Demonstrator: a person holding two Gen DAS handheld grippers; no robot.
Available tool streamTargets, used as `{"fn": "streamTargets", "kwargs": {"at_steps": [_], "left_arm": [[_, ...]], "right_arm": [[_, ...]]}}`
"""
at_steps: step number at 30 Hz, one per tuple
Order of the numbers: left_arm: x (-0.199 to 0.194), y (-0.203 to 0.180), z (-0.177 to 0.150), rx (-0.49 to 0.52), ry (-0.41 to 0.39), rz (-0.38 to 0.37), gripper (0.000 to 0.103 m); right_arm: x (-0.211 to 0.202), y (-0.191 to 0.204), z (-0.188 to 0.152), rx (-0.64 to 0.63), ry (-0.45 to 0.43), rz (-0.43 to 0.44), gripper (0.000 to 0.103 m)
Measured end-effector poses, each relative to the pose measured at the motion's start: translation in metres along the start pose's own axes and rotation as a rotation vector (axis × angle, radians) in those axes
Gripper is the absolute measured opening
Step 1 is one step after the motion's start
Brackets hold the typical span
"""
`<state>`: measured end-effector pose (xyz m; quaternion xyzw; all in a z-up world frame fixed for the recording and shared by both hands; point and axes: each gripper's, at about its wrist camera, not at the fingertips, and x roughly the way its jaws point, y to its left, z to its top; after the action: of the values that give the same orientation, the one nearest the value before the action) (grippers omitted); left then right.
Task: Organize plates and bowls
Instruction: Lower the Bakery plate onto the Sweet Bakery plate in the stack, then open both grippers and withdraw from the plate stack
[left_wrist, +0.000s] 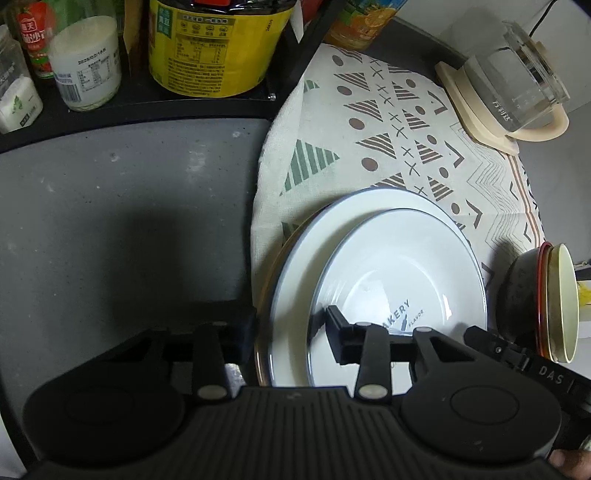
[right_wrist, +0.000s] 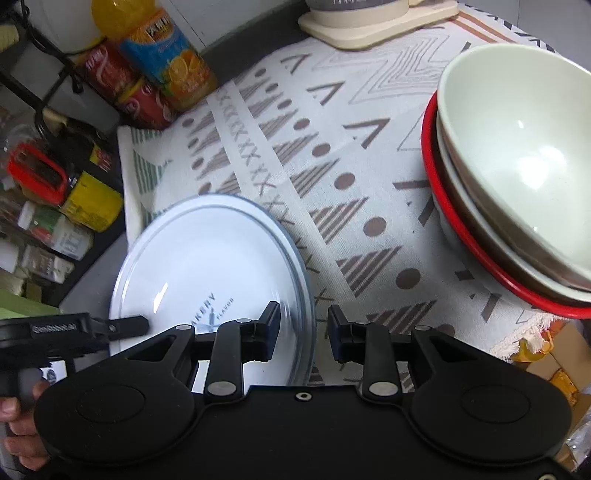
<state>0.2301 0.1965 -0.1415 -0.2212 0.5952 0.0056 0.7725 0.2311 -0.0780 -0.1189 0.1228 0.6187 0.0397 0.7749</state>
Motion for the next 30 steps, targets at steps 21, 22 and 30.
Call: {"fn": "streamTargets", "kwargs": {"at_steps": [21, 22, 30], "left_arm": [[-0.032, -0.029, 0.017, 0.113, -0.042, 0.032, 0.085], [-0.034, -0.033, 0.019, 0.12, -0.045, 0.033, 0.087], [-0.034, -0.07, 0.025, 0.176, -0.034, 0.023, 0.089]], "right_arm": [[-0.048, -0.008, 0.018, 0.012, -0.114, 0.03, 0.072], [-0.053, -0.009, 0.018, 0.01, -0.123, 0.028, 0.075], [-0.089, -0.023, 0.025, 0.068, -0.195, 0.048, 0.103]]}}
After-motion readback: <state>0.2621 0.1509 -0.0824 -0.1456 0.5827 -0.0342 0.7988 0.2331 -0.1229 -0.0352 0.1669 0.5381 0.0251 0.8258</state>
